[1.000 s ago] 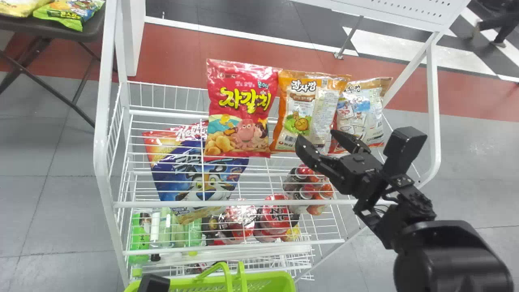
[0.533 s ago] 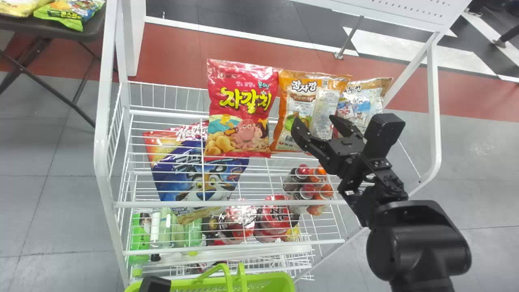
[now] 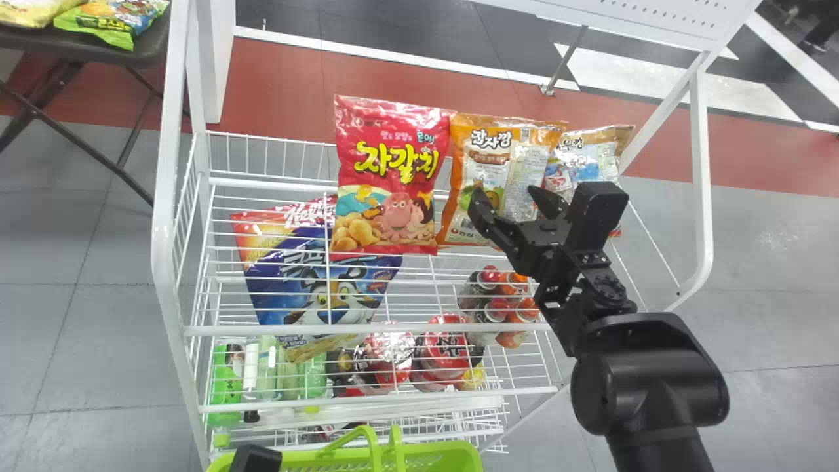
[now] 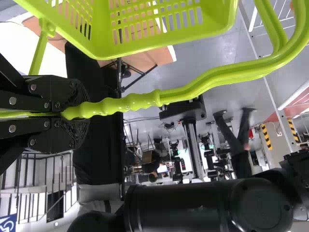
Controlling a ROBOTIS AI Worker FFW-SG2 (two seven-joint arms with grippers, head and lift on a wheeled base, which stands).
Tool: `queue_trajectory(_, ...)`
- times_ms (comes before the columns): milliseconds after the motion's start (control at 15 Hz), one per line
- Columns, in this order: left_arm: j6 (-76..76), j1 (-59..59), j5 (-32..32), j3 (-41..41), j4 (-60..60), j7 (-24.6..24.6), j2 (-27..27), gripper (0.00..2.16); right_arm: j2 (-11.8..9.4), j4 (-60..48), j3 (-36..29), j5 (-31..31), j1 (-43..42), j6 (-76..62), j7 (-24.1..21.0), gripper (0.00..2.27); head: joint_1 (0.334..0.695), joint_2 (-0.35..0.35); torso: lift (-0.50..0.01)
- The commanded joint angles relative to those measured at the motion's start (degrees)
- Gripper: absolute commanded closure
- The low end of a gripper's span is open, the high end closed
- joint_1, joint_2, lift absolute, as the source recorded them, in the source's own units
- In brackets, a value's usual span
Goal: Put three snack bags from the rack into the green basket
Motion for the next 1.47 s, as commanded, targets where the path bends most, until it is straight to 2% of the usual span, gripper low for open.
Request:
queue_trajectory(0, 0.2, -0.2, -0.2, -0.4, 0.1, 0.1, -0.1, 1.41, 0.0, 1.0, -0.1, 0.9, -1.3, 0.7, 1.2, 0.38, 0.695, -0.35, 0.0)
queue_trajectory(67, 0.2, -0.3, -0.2, -0.5, 0.2, 0.2, -0.1, 1.41, 0.0, 1.4, -0.1, 0.9, -1.8, 1.2, 1.3, 0.65, 0.695, -0.35, 0.0)
queue_trajectory(133, 0.2, -0.4, -0.3, -0.7, 0.3, 0.2, -0.1, 1.41, 0.0, 1.4, -0.2, 0.7, -1.9, 1.9, 1.4, 1.4, 0.695, -0.35, 0.0)
queue_trajectory(200, 0.2, -0.4, -0.3, -0.7, 0.3, 0.3, -0.1, 1.41, 0.0, 1.3, 0.1, 0.5, -1.8, 1.5, 1.1, 2.04, 0.695, -0.35, 0.0)
queue_trajectory(267, 0.2, -0.4, -0.3, -0.7, 0.3, 0.3, -0.1, 1.41, 0.2, 1.3, 0.1, 0.5, -1.4, 0.0, 0.9, 2.25, 0.695, -0.35, 0.0)
queue_trajectory(467, 0.3, -0.3, -0.3, -0.6, 0.1, 0.3, -0.1, 1.41, 0.1, 0.8, 0.0, 1.2, 0.3, -4.4, -2.3, 2.25, 0.695, -0.35, 0.0)
queue_trajectory(667, 0.3, -0.4, -0.3, -0.6, 0.2, 0.2, -0.1, 1.41, 0.0, -1.7, -0.7, 0.4, 3.0, -6.4, -2.0, 2.25, 0.695, -0.35, 0.0)
queue_trajectory(1133, 0.3, -0.6, -0.3, -0.5, 0.2, 0.2, -0.1, 1.41, -0.6, -7.7, -1.9, -1.9, 8.8, -11.5, -0.3, 2.25, 0.695, -0.35, 0.0)
queue_trajectory(1267, 0.3, -0.6, -0.2, -0.3, 0.1, 0.1, -0.1, 1.41, -0.6, -11.7, -3.1, -3.3, 11.6, -12.2, 1.2, 2.25, 0.695, -0.35, 0.0)
queue_trajectory(1400, 0.3, -0.6, -0.2, 0.0, 0.0, 0.0, -0.1, 1.41, -0.7, -17.9, -5.8, -5.8, 15.1, -9.0, 4.7, 2.25, 0.695, -0.35, 0.0)
